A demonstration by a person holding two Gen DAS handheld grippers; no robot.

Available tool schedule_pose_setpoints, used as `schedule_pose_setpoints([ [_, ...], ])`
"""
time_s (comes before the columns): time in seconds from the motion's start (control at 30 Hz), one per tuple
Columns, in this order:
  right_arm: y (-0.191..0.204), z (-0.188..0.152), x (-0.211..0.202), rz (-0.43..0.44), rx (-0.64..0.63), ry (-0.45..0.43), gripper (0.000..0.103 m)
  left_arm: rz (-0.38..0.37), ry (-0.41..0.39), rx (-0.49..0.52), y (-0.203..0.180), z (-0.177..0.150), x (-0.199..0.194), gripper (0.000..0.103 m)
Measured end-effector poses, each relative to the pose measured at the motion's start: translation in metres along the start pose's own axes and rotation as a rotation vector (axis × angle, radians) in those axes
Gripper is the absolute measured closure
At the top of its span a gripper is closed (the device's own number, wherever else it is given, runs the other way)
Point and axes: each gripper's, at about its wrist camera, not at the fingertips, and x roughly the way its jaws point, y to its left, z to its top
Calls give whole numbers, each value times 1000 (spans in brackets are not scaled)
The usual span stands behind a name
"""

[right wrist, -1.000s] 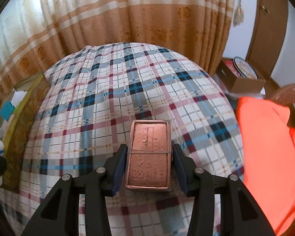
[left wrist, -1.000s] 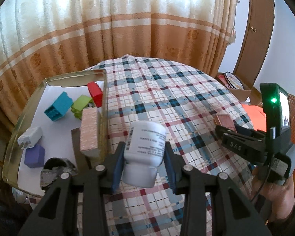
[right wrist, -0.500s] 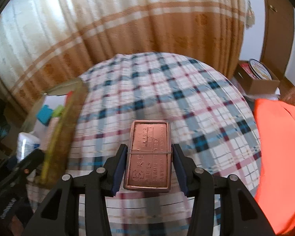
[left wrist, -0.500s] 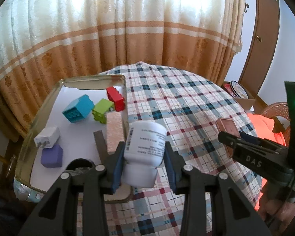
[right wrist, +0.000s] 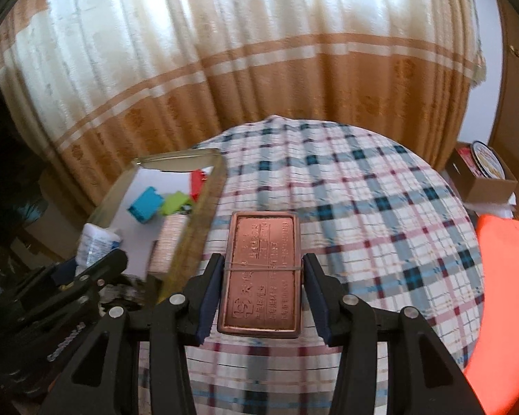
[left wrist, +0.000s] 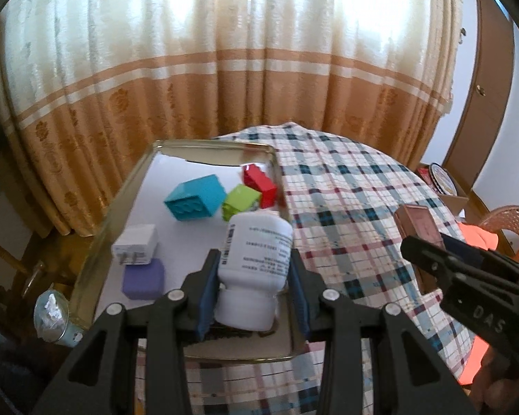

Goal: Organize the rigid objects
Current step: 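Carry the pill bottle toward the tray while the right gripper carries the card case, then lower the bottle and card case into the tray and open both grippers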

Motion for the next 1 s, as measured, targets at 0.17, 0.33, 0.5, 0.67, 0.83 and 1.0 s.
schedule_pose_setpoints([
  [0.17, 24, 5, 0, 32, -41, -8, 54, 31, 6, -35, 19, 2, 3, 66],
  [0.33, 44, 7, -1, 60, -74, -15, 54, 63, -1, -53, 34, 4, 3, 66],
  [0.5, 58, 8, 1, 78, -95, -13, 54, 94, -6, -64, 47, 4, 4, 66],
  [0.67, 69, 9, 4, 90, -112, -10, 54, 103, 2, -81, 57, 3, 7, 66],
  [0.83, 82, 12, 7, 103, -135, -12, 54, 115, 3, -88, 64, 3, 8, 66],
  [1.0, 93, 16, 10, 110, -151, -16, 54, 128, 4, -102, 74, 4, 10, 66],
])
